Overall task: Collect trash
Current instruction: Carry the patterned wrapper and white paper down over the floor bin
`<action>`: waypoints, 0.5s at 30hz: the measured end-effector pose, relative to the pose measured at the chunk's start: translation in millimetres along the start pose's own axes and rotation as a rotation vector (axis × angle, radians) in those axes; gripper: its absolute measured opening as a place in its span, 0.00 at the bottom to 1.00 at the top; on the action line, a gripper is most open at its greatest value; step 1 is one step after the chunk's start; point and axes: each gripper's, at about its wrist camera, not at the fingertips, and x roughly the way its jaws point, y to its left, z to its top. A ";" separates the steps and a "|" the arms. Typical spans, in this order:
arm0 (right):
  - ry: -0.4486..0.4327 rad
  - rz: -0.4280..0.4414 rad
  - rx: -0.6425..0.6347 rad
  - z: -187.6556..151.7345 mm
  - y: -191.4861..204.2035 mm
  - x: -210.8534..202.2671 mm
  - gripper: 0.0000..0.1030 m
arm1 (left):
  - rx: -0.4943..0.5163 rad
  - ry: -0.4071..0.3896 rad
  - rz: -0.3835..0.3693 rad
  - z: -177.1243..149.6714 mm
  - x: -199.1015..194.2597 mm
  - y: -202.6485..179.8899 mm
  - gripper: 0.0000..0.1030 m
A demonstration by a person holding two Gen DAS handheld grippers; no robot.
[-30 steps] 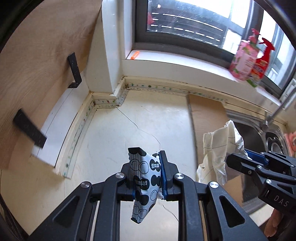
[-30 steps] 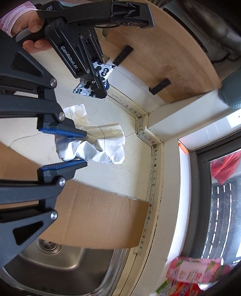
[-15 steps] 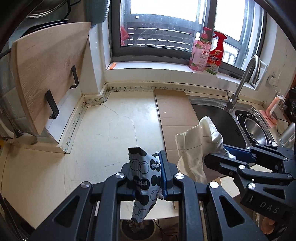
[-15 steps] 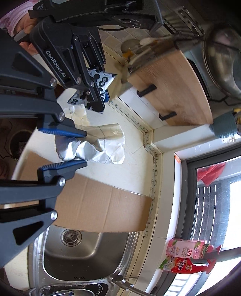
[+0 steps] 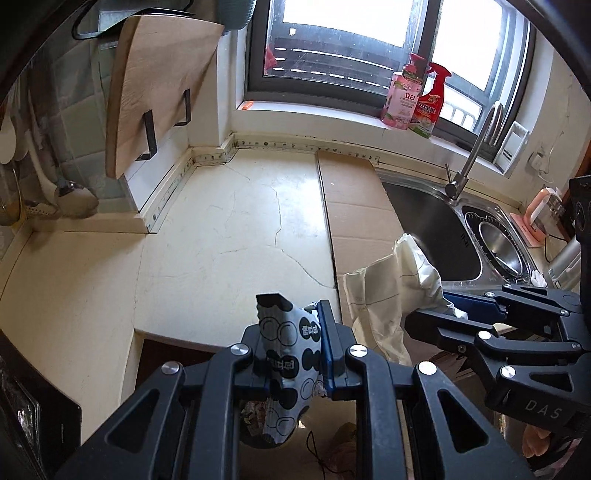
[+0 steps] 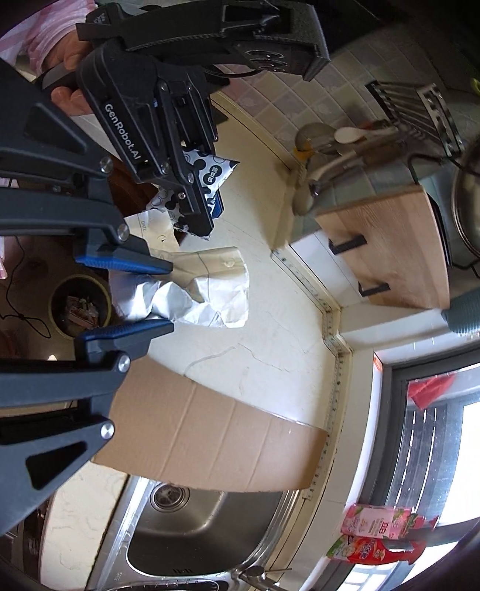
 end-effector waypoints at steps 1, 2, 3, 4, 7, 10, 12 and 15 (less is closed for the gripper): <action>0.007 0.007 -0.007 -5.4 2.6 4.2 0.24 | 0.002 -0.003 0.012 -8.9 0.6 1.2 0.17; 0.016 0.018 -0.010 -10.7 4.6 9.8 0.24 | -0.001 -0.003 0.022 -17.2 2.2 3.0 0.17; 0.025 0.029 -0.010 -15.9 6.0 14.5 0.24 | -0.007 -0.001 0.029 -25.3 4.9 4.9 0.17; 0.036 0.045 -0.009 -22.2 7.1 21.3 0.24 | -0.019 0.001 0.031 -34.3 8.4 7.8 0.17; 0.074 0.010 -0.045 -45.5 13.4 48.0 0.24 | -0.054 0.015 0.044 -62.1 24.7 19.0 0.17; 0.109 0.019 -0.057 -70.8 13.2 75.8 0.24 | -0.108 0.044 0.045 -93.6 44.1 32.9 0.17; 0.121 0.033 -0.050 -85.9 10.9 92.9 0.24 | -0.138 0.056 0.050 -117.1 59.1 42.5 0.17; 0.120 0.024 -0.060 -112.7 9.2 123.2 0.24 | -0.167 0.061 0.053 -151.8 83.2 55.1 0.17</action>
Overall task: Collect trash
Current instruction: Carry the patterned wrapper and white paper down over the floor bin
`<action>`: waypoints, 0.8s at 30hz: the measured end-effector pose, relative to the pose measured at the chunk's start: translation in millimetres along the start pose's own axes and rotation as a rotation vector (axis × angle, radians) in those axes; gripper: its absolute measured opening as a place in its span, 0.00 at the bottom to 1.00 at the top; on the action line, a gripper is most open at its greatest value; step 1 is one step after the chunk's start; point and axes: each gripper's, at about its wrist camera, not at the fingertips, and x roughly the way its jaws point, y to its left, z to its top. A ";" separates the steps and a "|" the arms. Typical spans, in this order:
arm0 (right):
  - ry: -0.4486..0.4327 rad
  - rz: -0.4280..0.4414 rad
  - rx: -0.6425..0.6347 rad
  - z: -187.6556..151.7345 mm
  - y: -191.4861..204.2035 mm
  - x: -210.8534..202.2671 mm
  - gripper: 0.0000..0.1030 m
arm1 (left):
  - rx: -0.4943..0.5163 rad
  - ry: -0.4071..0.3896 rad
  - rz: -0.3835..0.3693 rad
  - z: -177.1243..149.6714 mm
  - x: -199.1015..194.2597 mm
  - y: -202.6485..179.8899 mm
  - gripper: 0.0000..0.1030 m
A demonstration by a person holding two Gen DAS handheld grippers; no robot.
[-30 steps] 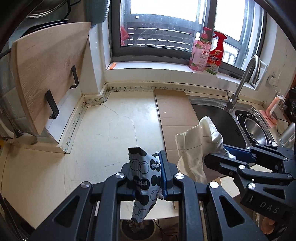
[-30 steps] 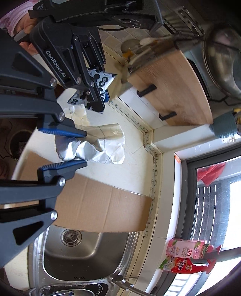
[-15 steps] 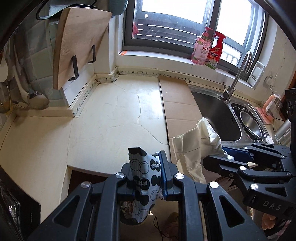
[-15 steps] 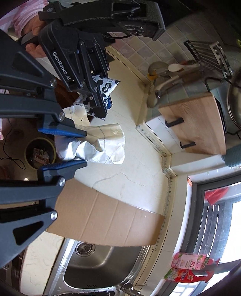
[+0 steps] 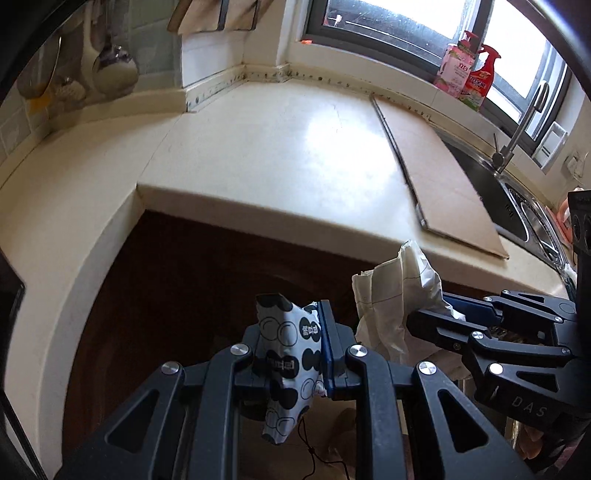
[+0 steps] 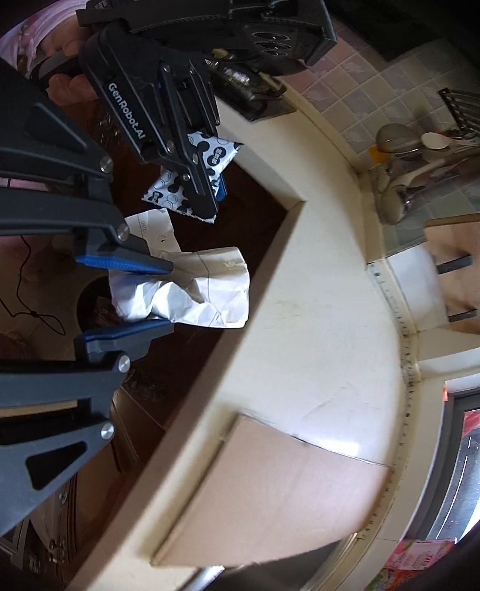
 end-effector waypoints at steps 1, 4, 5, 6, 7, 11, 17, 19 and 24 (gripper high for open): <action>0.001 -0.001 -0.003 -7.4 -0.3 11.6 0.25 | -0.011 0.002 0.000 -11.4 11.2 5.9 0.17; 0.012 -0.012 -0.008 -26.5 -3.6 49.0 0.25 | -0.035 0.019 0.002 -41.0 45.6 20.6 0.17; 0.017 -0.010 -0.008 -33.0 -4.7 60.4 0.25 | -0.049 0.031 -0.005 -52.4 60.7 26.3 0.17; 0.026 -0.014 -0.014 -40.6 -5.6 75.0 0.25 | -0.056 0.041 -0.002 -60.8 73.1 30.6 0.17; 0.038 -0.021 -0.020 -47.4 -6.7 88.8 0.25 | -0.060 0.051 0.003 -70.4 86.3 34.8 0.17; 0.072 -0.029 -0.040 -74.6 -10.5 141.1 0.25 | -0.065 0.067 0.007 -102.8 133.3 51.7 0.17; 0.111 -0.027 -0.052 -106.6 -15.5 207.5 0.25 | -0.080 0.086 0.014 -139.6 191.3 72.9 0.17; 0.133 -0.029 -0.056 -115.7 -17.1 228.6 0.25 | -0.087 0.097 0.014 -148.9 208.5 76.9 0.17; 0.161 -0.028 -0.078 -127.8 -23.3 271.7 0.26 | -0.083 0.120 0.016 -170.9 246.9 85.4 0.17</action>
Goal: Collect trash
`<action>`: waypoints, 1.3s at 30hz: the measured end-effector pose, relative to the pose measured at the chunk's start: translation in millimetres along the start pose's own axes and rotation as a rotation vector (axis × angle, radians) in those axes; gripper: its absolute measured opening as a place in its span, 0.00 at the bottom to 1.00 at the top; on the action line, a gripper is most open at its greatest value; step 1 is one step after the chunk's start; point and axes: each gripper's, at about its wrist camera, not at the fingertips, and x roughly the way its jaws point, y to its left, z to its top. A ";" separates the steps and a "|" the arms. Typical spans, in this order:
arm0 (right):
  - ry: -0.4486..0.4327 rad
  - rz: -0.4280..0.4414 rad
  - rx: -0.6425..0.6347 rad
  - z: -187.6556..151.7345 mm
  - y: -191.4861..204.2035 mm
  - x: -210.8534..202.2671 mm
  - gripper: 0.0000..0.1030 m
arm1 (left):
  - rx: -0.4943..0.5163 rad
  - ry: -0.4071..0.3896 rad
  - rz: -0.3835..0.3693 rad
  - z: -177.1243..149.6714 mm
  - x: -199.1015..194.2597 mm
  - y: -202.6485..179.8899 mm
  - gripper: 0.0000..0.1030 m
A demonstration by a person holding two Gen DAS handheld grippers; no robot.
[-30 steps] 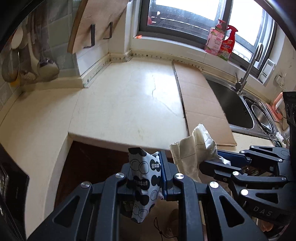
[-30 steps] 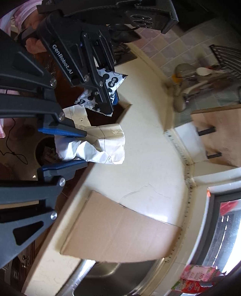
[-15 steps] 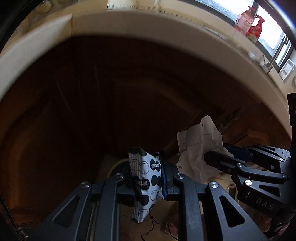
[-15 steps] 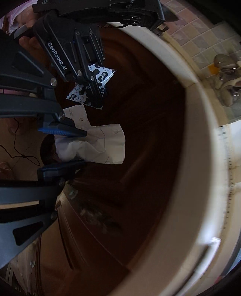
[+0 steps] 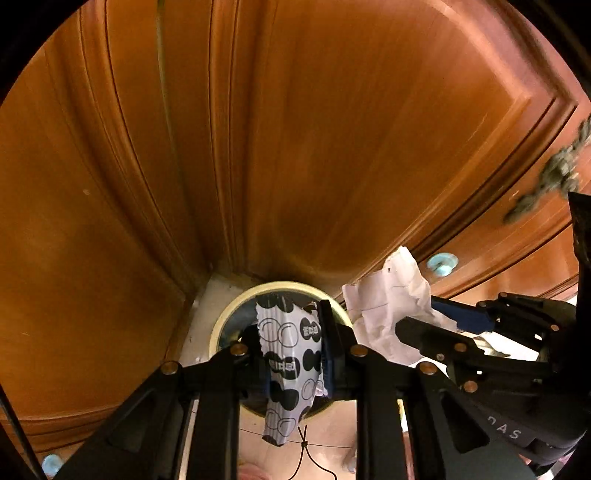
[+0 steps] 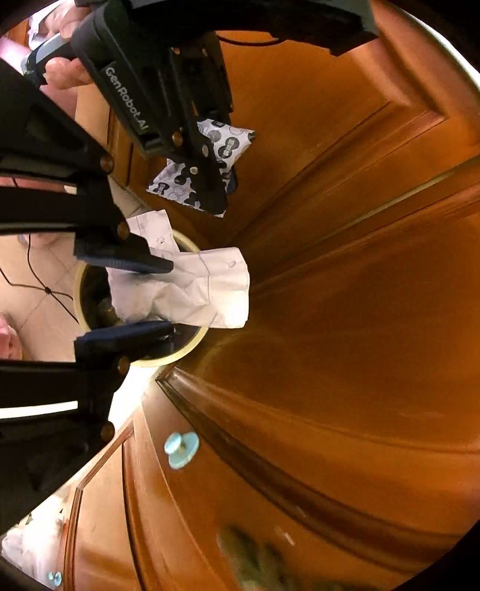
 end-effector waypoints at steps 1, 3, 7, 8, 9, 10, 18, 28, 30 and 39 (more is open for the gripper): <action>0.001 0.003 -0.002 -1.0 -0.3 8.4 0.27 | 0.001 0.004 0.002 -3.0 6.9 1.2 0.18; 0.005 0.000 -0.009 -2.5 -1.0 21.1 0.29 | 0.002 0.015 0.004 -5.4 20.1 6.6 0.18; 0.026 -0.007 -0.019 -2.0 -3.0 46.5 0.29 | -0.008 0.039 0.012 -12.7 40.5 2.4 0.24; 0.041 -0.005 -0.014 -1.6 -4.0 53.5 0.29 | -0.007 0.041 0.012 -14.0 43.5 3.7 0.34; 0.052 -0.007 -0.006 -2.6 -2.8 57.7 0.30 | -0.006 0.042 0.017 -13.9 45.3 5.8 0.41; 0.065 -0.004 0.004 -4.9 -5.9 61.3 0.30 | -0.005 0.039 0.027 -11.9 47.3 10.5 0.55; 0.074 -0.031 0.033 -6.9 -5.7 51.8 0.32 | -0.036 0.047 0.061 -2.7 35.5 13.9 0.62; -0.046 -0.054 0.068 9.2 4.4 -63.6 0.31 | 0.000 -0.025 0.082 37.3 -67.9 -7.7 0.62; -0.073 -0.055 0.075 16.6 7.9 -91.7 0.31 | 0.012 -0.046 0.095 49.0 -92.6 -14.8 0.62; -0.198 -0.087 0.074 53.7 29.8 -223.8 0.31 | 0.023 -0.136 0.094 111.1 -211.0 -46.5 0.62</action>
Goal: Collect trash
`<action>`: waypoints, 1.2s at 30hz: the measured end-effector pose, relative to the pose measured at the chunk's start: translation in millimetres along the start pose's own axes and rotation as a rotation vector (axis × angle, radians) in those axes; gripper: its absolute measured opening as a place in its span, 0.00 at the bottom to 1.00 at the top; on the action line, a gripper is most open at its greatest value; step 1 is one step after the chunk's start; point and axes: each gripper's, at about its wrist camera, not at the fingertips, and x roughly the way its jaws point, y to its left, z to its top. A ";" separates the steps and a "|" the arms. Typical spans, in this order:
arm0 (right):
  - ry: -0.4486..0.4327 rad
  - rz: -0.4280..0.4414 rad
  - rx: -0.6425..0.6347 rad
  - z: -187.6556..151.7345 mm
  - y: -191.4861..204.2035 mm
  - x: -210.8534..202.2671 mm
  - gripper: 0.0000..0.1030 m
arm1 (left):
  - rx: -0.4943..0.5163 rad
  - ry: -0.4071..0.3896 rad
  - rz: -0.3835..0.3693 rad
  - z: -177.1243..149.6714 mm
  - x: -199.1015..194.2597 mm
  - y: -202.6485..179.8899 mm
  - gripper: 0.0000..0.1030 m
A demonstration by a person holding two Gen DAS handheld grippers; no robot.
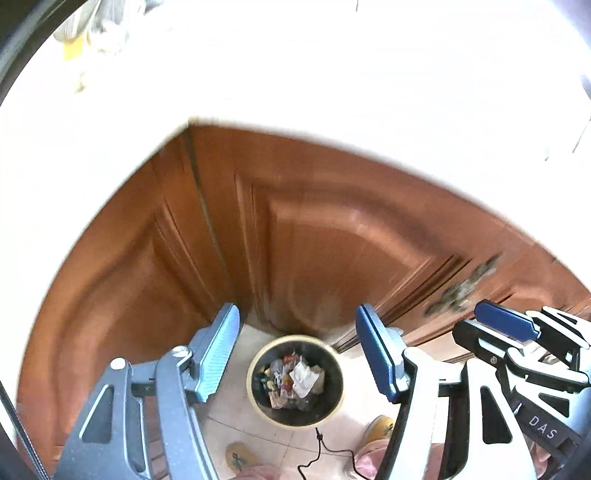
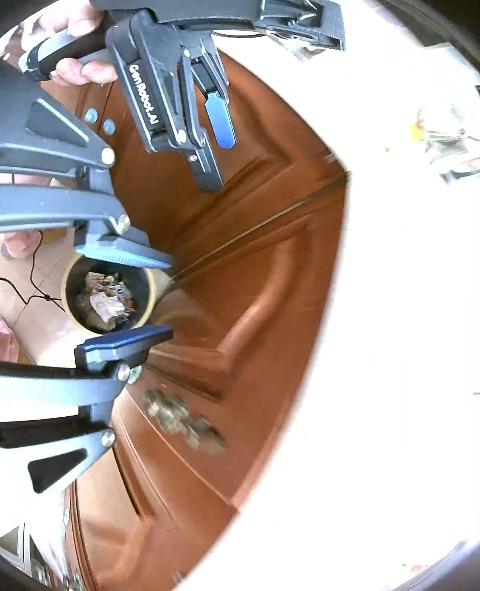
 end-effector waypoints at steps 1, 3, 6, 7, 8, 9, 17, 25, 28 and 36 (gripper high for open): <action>-0.011 0.002 0.004 3.8 1.0 -10.2 0.31 | 0.007 -0.010 -0.003 8.9 -13.4 -2.9 0.62; -0.034 0.000 0.009 13.4 -1.5 -33.5 0.31 | 0.029 -0.027 -0.004 23.5 -35.6 -10.9 0.62; -0.061 -0.002 0.017 27.9 2.8 -68.9 0.31 | 0.056 -0.046 -0.009 45.4 -69.0 -21.2 0.62; -0.066 -0.002 0.018 34.1 4.2 -81.7 0.31 | 0.060 -0.046 -0.017 53.8 -80.7 -25.4 0.63; -0.070 0.000 0.020 39.0 5.4 -89.6 0.31 | 0.063 -0.043 -0.023 61.9 -90.8 -29.6 0.68; -0.077 0.001 0.022 44.3 5.4 -100.9 0.31 | 0.066 -0.043 -0.027 68.4 -100.9 -31.5 0.72; -0.139 -0.020 0.053 87.8 0.0 -162.2 0.31 | 0.146 -0.087 -0.034 118.2 -168.0 -58.0 0.85; -0.173 -0.024 0.098 115.9 -5.8 -200.4 0.45 | 0.114 -0.111 -0.031 156.6 -204.4 -67.9 0.91; -0.185 -0.030 0.115 130.0 -9.0 -215.2 0.59 | 0.117 -0.143 -0.002 167.7 -218.4 -71.7 0.95; -0.269 -0.062 0.157 153.5 -13.0 -254.0 0.66 | 0.104 -0.230 0.035 195.5 -257.1 -83.1 0.99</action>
